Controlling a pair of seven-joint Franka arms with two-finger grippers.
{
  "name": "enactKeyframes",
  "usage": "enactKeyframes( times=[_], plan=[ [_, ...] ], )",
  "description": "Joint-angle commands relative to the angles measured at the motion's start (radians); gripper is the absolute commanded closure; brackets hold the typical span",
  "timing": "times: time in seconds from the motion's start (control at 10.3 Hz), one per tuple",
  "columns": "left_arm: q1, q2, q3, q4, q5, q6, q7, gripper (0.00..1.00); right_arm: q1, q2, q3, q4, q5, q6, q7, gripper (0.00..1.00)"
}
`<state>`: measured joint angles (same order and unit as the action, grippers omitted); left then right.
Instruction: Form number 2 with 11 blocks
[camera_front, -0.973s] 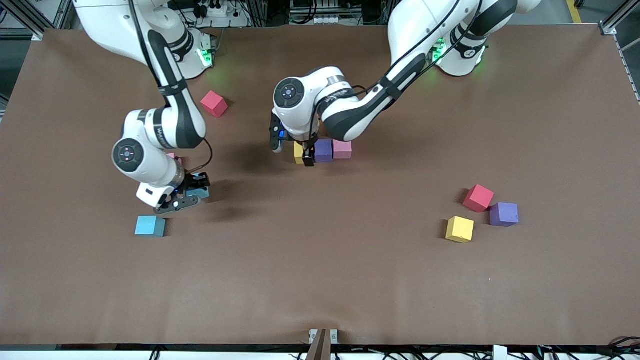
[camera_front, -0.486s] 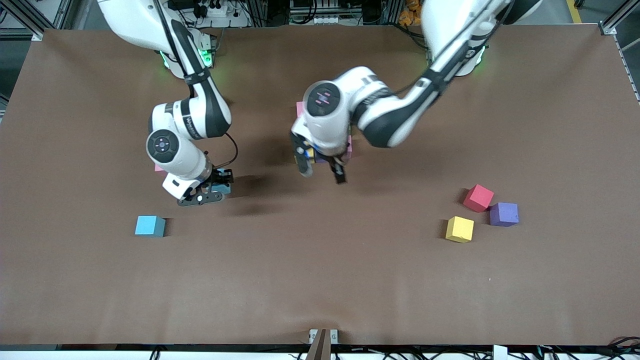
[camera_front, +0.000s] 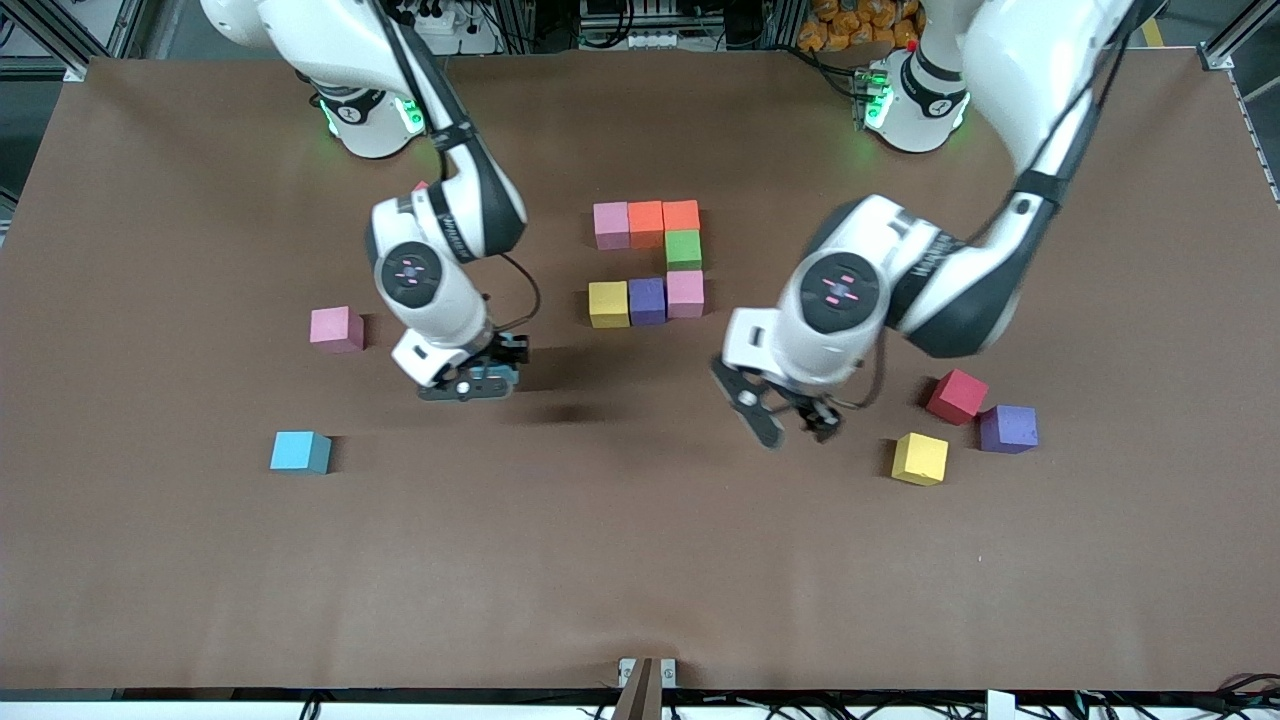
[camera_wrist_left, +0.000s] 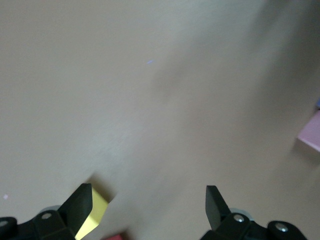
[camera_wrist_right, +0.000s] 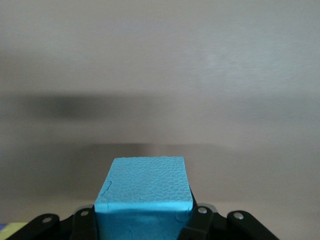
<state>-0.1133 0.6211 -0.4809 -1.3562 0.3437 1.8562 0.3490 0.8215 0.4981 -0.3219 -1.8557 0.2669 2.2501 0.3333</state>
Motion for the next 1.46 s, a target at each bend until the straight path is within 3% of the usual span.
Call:
enactKeyframes(
  times=[0.0,0.1,0.29,0.49,0.58,0.88,1.36],
  plan=[
    [0.113,-0.055,0.002,-0.020,0.008,-0.012,-0.001,0.00,-0.015,0.147,0.015,0.235,0.151,-0.122,0.030,1.00],
    [0.132,-0.057,0.004,-0.014,0.008,-0.011,-0.002,0.00,-0.005,0.184,0.017,0.281,0.187,-0.124,0.030,1.00],
    [0.130,-0.058,0.037,-0.004,0.046,-0.008,-0.010,0.00,0.028,0.256,0.023,0.352,0.186,-0.124,0.030,1.00],
    [0.171,-0.057,0.102,0.000,0.026,-0.002,-0.012,0.00,0.088,0.315,0.023,0.397,0.178,-0.124,0.042,1.00],
    [0.187,-0.052,0.102,0.000,0.014,0.003,-0.024,0.00,0.106,0.335,0.023,0.408,0.173,-0.121,0.053,1.00],
    [0.193,-0.025,0.113,-0.003,0.012,0.011,-0.261,0.00,0.145,0.341,0.023,0.408,0.059,-0.112,0.009,1.00],
    [0.198,0.031,0.116,-0.009,-0.005,0.093,-0.395,0.00,0.156,0.313,0.024,0.385,0.063,-0.126,0.110,1.00]
  ],
)
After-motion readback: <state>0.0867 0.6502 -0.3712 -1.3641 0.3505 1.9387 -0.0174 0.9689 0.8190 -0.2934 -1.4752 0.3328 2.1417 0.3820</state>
